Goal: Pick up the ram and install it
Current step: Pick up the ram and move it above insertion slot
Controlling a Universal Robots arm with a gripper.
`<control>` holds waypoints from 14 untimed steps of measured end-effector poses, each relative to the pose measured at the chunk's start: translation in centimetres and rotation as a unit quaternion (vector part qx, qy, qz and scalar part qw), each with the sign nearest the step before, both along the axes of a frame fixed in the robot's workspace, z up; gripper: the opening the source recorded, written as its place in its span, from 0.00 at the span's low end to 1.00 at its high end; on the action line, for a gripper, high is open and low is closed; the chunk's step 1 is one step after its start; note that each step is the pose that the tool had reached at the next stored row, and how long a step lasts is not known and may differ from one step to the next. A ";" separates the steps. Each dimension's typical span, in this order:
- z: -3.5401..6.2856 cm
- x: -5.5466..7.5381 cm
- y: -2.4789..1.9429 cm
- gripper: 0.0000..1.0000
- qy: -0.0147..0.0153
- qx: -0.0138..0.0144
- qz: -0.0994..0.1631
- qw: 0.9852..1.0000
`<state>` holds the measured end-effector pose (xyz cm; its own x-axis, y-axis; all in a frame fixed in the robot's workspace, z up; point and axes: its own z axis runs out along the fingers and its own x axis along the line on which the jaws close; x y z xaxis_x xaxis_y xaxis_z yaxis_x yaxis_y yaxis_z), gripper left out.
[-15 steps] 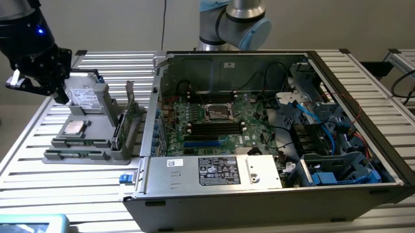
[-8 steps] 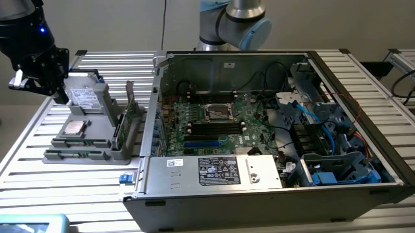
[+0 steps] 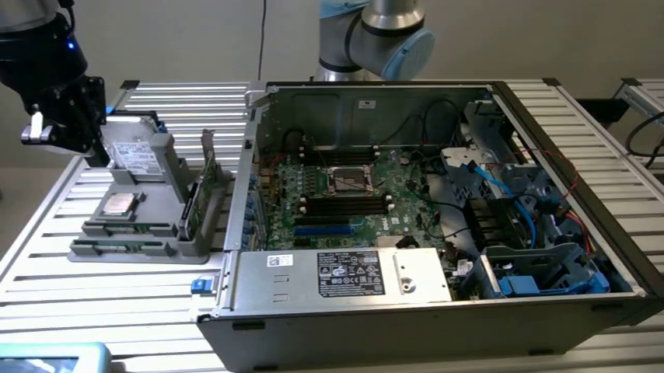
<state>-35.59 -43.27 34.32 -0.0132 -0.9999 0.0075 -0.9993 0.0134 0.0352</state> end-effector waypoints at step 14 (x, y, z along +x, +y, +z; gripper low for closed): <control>-0.02 -0.1 -0.01 0.30 0.000 0.000 0.012 1.000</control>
<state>-35.65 -43.28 34.30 0.0103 -0.9999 0.0075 -0.9993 -0.0100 0.0351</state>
